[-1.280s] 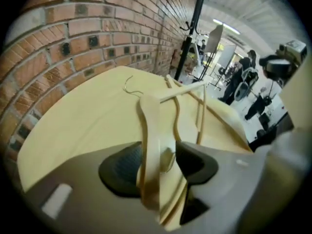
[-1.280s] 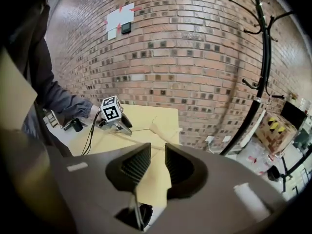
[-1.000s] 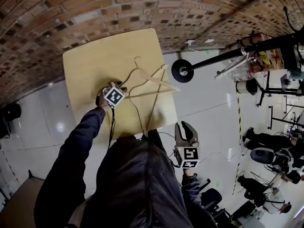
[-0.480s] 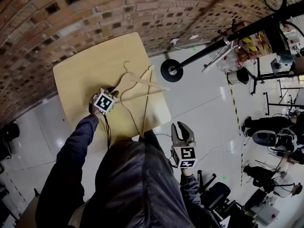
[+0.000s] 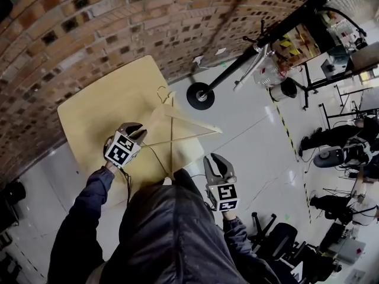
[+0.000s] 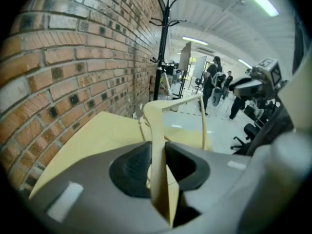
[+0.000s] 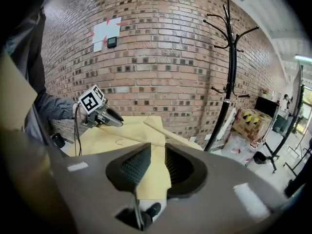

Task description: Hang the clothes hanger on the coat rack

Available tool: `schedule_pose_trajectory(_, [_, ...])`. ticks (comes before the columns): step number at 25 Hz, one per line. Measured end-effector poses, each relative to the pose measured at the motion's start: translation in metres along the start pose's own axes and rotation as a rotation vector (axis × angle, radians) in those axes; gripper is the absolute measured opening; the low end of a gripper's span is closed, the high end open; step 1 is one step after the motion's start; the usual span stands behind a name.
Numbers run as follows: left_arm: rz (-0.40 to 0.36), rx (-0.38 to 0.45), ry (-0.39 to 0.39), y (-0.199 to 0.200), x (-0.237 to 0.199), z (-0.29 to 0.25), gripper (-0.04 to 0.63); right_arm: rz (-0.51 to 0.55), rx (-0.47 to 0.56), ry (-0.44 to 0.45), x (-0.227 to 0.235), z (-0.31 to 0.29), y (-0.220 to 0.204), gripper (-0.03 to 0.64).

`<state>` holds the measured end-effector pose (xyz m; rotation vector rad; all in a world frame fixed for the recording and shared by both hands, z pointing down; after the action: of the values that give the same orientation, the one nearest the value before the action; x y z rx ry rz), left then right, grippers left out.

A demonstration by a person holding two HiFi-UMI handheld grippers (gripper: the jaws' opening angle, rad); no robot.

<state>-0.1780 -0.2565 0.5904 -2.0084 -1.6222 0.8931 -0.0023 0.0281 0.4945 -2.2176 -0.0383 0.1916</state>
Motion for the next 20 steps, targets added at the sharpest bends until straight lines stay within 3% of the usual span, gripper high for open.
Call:
schedule_pose_trajectory(9, [-0.143,0.087,-0.102,0.056,0.059,0.011,0.089,-0.021,0.035,-0.097,0.005,0.041,-0.013,0.097])
schedule_pose_trajectory(20, [-0.342,0.101,-0.154,0.114,0.143,-0.015,0.089,-0.14,0.085,-0.263,0.043,0.115,-0.067,0.095])
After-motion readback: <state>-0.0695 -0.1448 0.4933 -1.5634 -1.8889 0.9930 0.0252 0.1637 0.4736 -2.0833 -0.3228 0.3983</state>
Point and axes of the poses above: the fingertips, and each gripper's own axes: z backward along the fingers, x to its right, y out of its top, the point moved 10 cm from there along z, backward along the fingers, and after that the axes turned 6 degrees about z, right-handed, at the moved point
